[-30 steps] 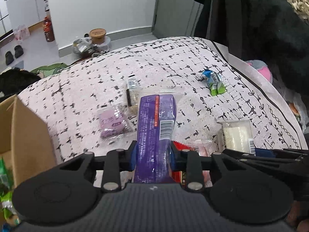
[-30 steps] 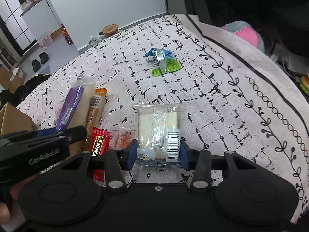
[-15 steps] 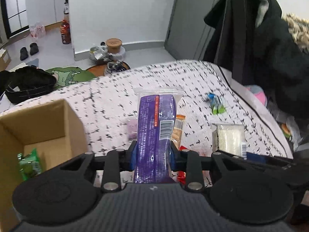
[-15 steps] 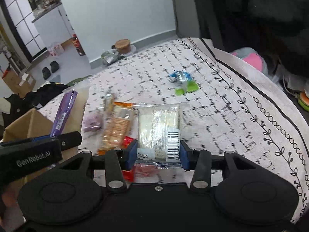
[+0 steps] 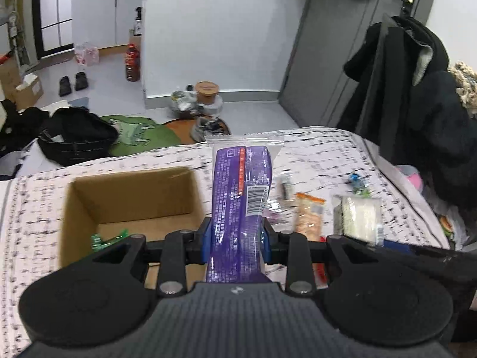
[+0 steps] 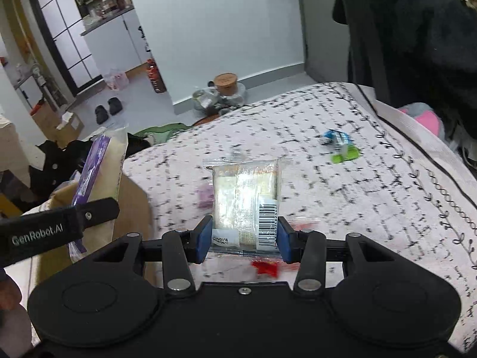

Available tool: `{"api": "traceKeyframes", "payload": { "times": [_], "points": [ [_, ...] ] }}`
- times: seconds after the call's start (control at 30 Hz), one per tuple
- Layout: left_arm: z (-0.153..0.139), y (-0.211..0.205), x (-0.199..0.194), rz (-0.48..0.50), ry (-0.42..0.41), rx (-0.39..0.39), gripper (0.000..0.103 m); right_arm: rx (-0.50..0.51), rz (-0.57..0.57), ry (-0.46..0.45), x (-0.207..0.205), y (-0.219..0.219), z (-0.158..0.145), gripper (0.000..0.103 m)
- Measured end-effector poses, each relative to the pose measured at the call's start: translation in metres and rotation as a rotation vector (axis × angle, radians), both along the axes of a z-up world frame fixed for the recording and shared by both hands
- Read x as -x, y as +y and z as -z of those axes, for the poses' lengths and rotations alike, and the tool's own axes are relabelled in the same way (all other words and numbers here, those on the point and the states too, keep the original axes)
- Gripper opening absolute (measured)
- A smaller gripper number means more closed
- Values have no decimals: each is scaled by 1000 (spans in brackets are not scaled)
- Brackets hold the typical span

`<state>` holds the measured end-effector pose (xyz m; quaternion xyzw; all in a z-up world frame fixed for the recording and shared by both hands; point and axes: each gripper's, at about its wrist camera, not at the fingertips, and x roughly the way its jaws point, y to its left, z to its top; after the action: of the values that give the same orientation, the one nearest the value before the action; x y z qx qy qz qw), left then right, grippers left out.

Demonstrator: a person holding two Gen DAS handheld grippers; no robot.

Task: Organize snacks
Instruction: 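Carry both snacks over the box and open both tools to drop them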

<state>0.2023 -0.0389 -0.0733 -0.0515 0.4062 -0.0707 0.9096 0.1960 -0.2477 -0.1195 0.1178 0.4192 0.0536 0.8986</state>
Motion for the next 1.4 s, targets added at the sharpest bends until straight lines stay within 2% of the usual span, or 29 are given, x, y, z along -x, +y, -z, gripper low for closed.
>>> {"api": "traceKeyframes", "payload": {
  "times": [0.23,0.5,0.77,1.1,1.2,1.27,1.4],
  "points": [
    [-6,46,16,-68,-10,-36,31,-30,-36,-24,1,28,-8,43],
    [-8,89,29,-134,-24,-41,31,-38,-88,-47,2,59,-15,43],
    [-6,106,29,-152,-19,-37,31,-45,-154,-52,-3,91,-17,43],
    [7,123,25,-179,-2,-8,31,-64,-247,-22,-16,127,-3,44],
    [12,125,22,-181,3,5,31,-52,-284,-23,-18,136,-1,47],
    [16,124,20,-182,8,18,31,-53,-302,-25,-18,139,-1,56],
    [23,126,14,-193,7,37,31,-74,-305,-21,-20,135,-2,59]
  ]
}}
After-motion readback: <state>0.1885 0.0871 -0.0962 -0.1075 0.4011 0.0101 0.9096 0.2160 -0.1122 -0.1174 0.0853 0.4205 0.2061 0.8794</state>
